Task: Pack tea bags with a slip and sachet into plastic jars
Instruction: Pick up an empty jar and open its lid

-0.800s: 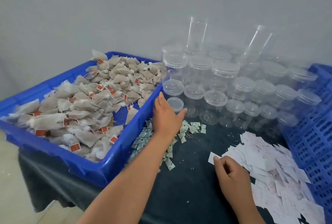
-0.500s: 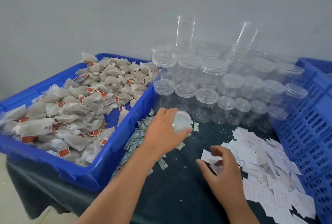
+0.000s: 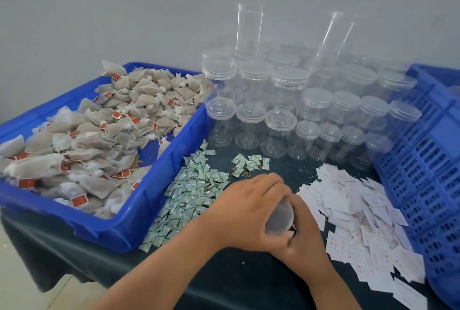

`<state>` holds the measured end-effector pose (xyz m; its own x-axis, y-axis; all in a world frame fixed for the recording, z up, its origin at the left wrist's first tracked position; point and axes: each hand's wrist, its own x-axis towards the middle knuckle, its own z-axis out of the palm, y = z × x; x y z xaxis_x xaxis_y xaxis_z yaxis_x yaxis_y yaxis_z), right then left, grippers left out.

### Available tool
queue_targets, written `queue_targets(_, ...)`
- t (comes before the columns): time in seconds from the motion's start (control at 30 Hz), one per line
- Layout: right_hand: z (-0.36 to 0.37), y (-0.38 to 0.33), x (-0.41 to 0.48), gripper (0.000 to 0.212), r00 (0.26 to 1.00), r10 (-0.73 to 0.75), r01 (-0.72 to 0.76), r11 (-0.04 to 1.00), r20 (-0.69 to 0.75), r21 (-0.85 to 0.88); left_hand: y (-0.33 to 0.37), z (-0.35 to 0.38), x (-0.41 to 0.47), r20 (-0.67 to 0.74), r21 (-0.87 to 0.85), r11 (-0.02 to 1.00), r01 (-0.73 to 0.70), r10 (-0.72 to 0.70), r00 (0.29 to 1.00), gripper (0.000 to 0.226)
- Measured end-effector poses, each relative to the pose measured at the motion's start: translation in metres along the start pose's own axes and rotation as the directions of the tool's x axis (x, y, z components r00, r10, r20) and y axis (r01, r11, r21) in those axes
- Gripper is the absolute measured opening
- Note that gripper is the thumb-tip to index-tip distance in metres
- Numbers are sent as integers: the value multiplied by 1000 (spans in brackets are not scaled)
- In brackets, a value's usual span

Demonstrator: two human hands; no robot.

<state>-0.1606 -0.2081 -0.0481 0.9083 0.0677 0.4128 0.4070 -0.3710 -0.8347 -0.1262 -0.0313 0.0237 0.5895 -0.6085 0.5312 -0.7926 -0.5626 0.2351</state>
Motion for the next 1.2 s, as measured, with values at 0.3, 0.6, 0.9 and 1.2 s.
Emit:
queue_targets(0.3,3,2,7,39,995,104,-101,968,0,-229,1,17,0,-146,84,970,227,-214,966,39)
queue_targets(0.6,13,6,4,47,998,-36,13,891,-43,-454,2,3,6,353,209,704,679,-702,619,119)
queue_targets(0.9,10,9,8,50,971,2,-92,925,-237,-369,5,-2,5,271,214,794,569,-608,747,83)
queue_targets(1.2,6,15,5,52,986,78,-129,922,-150,-365,9,0,9,217,24,915,402,-398,891,64)
